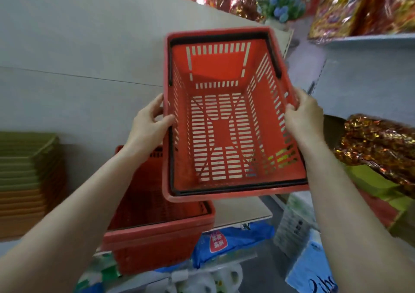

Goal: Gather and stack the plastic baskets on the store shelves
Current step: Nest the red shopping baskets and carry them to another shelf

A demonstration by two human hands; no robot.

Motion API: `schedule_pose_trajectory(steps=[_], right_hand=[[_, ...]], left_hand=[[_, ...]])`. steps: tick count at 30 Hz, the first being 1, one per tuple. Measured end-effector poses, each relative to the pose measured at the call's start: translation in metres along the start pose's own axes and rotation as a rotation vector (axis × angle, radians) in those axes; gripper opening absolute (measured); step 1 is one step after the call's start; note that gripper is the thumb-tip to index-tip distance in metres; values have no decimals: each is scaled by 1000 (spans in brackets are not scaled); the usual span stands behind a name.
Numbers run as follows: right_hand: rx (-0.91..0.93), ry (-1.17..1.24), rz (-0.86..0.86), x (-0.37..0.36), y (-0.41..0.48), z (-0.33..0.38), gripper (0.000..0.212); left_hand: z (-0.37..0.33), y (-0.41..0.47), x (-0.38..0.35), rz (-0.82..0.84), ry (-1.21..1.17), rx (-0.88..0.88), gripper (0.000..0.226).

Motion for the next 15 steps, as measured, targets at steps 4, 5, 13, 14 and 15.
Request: schedule_pose_trajectory(steps=[4, 5, 13, 14, 15], right_hand=[[0, 210, 57, -30, -7, 38, 45], [-15, 260, 93, -41, -9, 44, 44], [-253, 588, 544, -145, -48, 42, 50], [-286, 591, 579, -155, -52, 36, 53], [-314, 587, 615, -166, -55, 30, 55]], left_hand=[[-24, 0, 57, -89, 65, -33, 56], [-24, -1, 70, -106, 94, -29, 56], [40, -18, 140, -184, 276, 211, 45], [50, -20, 141, -185, 294, 252, 42], [61, -21, 141, -187, 305, 292, 40]])
Point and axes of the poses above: each hand's wrist, its own y-axis towards the middle knuckle, its own x-axis out of the back of the hand, z = x × y, the point moved 5 cm from there along y, towards the middle knuckle, and after that the axes turned 4 degrees about -x, right-handed, at the moved point
